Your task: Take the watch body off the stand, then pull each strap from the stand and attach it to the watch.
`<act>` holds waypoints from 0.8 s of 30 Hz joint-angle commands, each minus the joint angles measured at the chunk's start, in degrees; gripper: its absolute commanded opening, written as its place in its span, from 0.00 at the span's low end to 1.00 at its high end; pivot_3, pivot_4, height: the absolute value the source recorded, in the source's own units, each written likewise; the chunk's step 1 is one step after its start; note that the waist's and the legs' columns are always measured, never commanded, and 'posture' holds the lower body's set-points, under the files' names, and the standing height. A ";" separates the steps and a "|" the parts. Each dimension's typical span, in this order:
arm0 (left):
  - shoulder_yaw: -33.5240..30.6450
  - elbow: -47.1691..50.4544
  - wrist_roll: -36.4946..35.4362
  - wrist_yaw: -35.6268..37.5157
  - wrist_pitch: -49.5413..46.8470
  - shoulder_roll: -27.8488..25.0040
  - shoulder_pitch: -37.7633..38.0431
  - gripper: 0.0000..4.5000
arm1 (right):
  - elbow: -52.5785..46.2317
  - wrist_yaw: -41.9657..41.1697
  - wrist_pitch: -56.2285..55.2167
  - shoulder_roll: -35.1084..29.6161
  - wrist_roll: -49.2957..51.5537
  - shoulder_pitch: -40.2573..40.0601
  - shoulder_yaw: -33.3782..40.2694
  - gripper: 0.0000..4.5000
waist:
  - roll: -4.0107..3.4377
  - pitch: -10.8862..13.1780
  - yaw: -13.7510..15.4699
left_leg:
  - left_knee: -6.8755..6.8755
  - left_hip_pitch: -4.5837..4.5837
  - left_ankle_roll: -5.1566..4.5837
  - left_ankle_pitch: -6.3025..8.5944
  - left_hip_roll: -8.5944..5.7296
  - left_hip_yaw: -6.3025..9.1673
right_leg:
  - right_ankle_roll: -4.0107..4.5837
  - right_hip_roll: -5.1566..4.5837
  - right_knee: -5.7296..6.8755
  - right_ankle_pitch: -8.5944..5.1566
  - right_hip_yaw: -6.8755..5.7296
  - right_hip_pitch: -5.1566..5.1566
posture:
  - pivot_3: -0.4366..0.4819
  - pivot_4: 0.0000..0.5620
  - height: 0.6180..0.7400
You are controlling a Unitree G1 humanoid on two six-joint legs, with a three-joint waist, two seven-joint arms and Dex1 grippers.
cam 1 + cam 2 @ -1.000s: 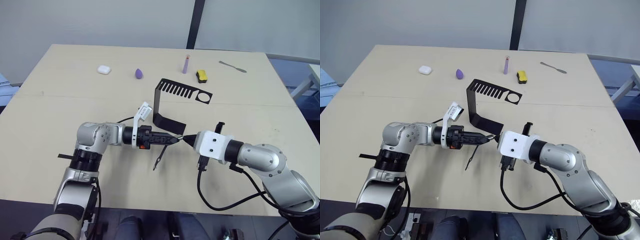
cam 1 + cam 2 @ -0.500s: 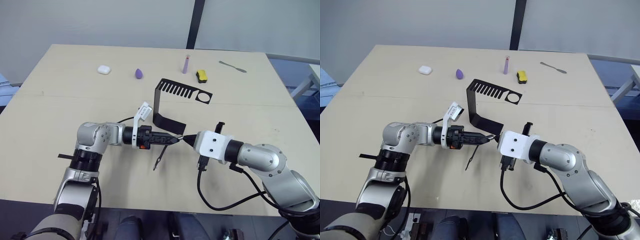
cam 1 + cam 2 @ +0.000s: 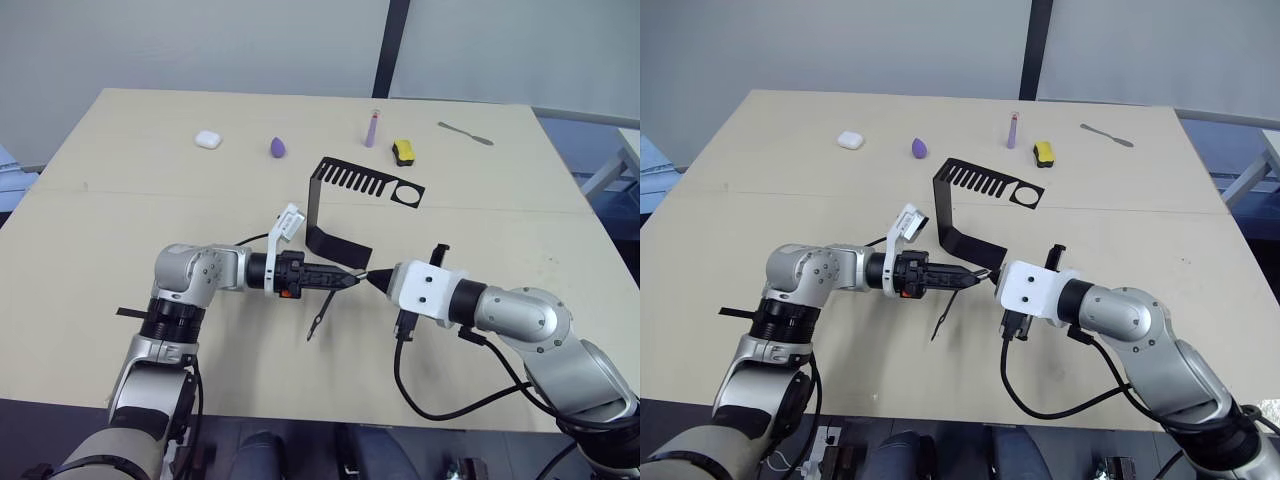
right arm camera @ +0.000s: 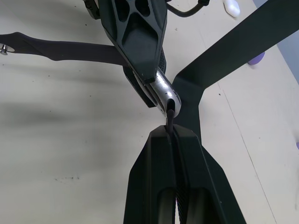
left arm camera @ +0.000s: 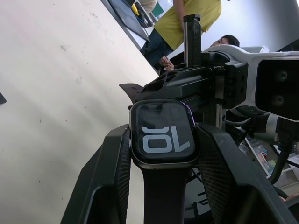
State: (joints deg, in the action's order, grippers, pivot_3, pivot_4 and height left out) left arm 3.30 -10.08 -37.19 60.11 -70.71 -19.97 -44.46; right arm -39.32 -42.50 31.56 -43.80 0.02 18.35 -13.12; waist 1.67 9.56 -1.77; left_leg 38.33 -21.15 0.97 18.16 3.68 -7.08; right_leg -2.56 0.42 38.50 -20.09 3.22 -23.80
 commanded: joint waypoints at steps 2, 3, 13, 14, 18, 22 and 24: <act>0.92 1.61 -2.27 1.23 0.83 1.37 -1.57 0.35 | -1.94 -0.76 -0.90 0.61 0.86 1.26 0.53 0.00 | 0.00 0.00 0.00 | 0.00 0.00 0.00 0.00 0.00 0.00 | 0.00 0.00 0.00 0.00 0.00 0.00 | 0.48 0.27 1.00; 0.93 1.61 -2.27 1.18 0.85 1.37 -1.55 0.35 | -2.00 -0.79 -0.87 0.56 0.92 1.25 0.62 0.00 | 0.00 0.00 0.00 | 0.00 0.00 0.00 0.00 0.00 0.00 | 0.00 0.00 0.00 0.00 0.00 0.00 | 0.48 0.27 1.00; 2.08 0.09 0.61 1.23 4.87 -0.05 -1.78 0.35 | -8.14 -4.17 0.66 -1.12 8.25 -1.38 7.79 0.21 | 0.00 0.00 0.11 | -0.01 0.00 0.00 0.00 0.00 0.00 | 0.00 0.00 0.00 0.00 0.00 0.00 | 0.48 0.27 1.00; 2.96 0.27 1.69 1.81 6.86 -0.77 -1.83 0.35 | -9.23 -5.36 1.67 -1.75 10.78 -2.66 10.32 0.31 | 0.00 0.00 0.13 | -0.01 -0.01 0.00 0.00 0.00 0.01 | 0.00 0.00 0.00 0.00 0.00 0.00 | 0.48 0.27 1.00; 8.68 6.44 7.17 7.52 19.82 -6.03 0.08 0.35 | -11.50 -11.36 6.46 -4.07 23.73 -10.07 23.51 0.74 | 0.00 0.00 0.16 | -0.03 0.03 0.01 0.01 -0.01 0.02 | 0.00 0.00 -0.03 0.00 0.00 0.05 | 0.48 0.27 1.00; 11.99 14.88 14.00 16.12 42.09 -12.54 4.96 0.35 | -10.41 -16.06 11.88 -6.18 37.85 -16.90 36.97 0.99 | -0.02 -0.01 -0.03 | -0.09 0.08 0.01 0.00 0.00 -0.02 | 0.00 0.01 -0.05 0.00 0.02 0.08 | 0.48 0.27 1.00; 12.26 16.43 17.73 18.15 53.96 -14.31 7.39 0.35 | -10.10 -16.11 13.42 -7.28 42.06 -18.40 40.15 0.99 | -0.02 -0.01 -0.08 | -0.13 0.17 0.02 0.00 0.01 -0.03 | 0.03 0.02 -0.06 -0.01 0.02 0.13 | 0.48 0.27 1.00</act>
State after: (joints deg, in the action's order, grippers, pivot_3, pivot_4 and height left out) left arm 15.18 3.72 -22.09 75.86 -26.03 -33.44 -37.65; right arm -48.63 -57.69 44.05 -50.53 37.71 0.21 23.57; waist 1.65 9.55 -1.85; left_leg 38.20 -20.98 0.99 18.15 3.69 -7.10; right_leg -2.54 0.43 38.44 -20.10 3.24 -23.66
